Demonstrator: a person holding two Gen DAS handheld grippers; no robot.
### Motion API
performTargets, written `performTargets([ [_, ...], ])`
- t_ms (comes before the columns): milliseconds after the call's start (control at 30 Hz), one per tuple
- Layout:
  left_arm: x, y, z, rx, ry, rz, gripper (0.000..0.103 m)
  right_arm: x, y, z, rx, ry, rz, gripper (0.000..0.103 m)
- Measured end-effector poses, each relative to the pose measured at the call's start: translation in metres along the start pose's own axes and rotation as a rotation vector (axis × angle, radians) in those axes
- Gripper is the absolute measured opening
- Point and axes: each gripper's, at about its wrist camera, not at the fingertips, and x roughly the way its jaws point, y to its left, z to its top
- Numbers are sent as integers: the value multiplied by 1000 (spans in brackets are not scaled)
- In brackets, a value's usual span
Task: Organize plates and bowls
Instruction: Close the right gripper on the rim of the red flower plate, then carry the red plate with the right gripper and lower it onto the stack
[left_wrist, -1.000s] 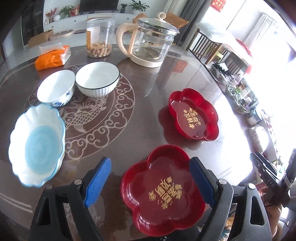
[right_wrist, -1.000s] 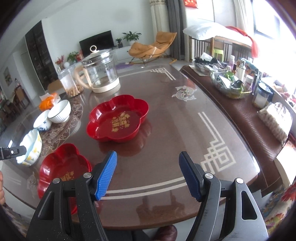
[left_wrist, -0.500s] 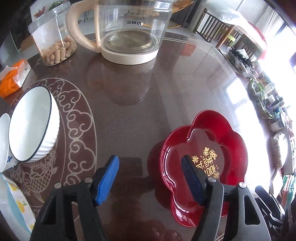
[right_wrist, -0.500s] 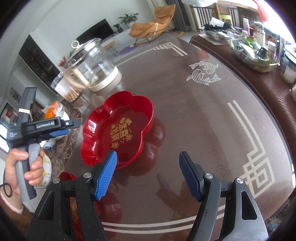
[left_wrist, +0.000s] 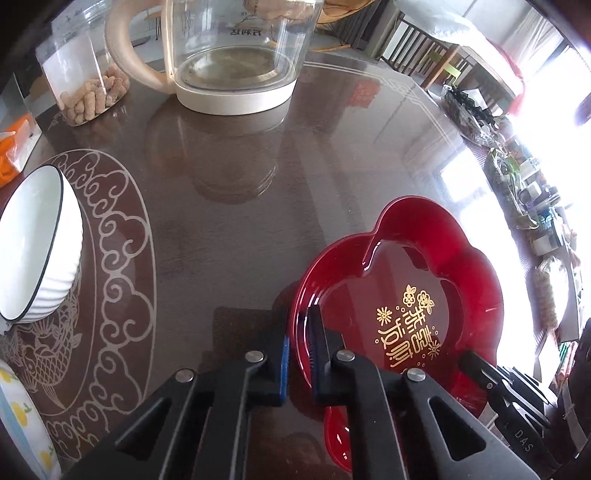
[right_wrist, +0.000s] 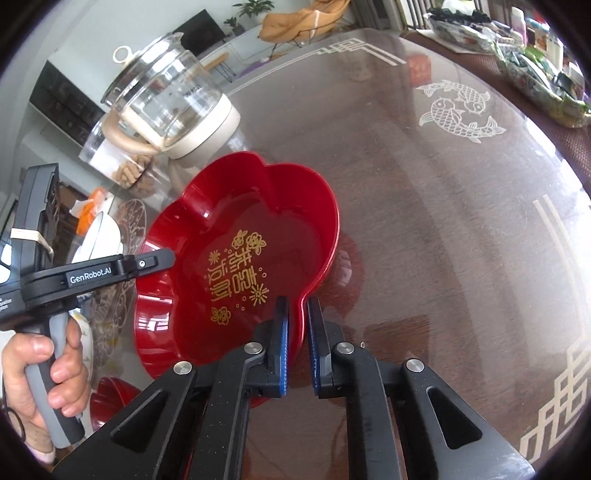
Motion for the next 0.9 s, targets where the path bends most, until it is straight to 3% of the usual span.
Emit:
performTargets([
  [200, -80, 6, -25, -12, -71, -51, 8, -59, 26, 2, -50, -58, 58, 13],
  [433, -144, 39, -119, -38, -55, -21, 10, -103, 76, -26, -157, -31, 178, 13],
  [667, -138, 55, -209, -108, 18, -35, 14, -95, 98, -79, -223, 75, 202, 13],
  [900, -126, 53, -247, -159, 42, -76, 19, -64, 103, -92, -263, 158, 133, 14],
])
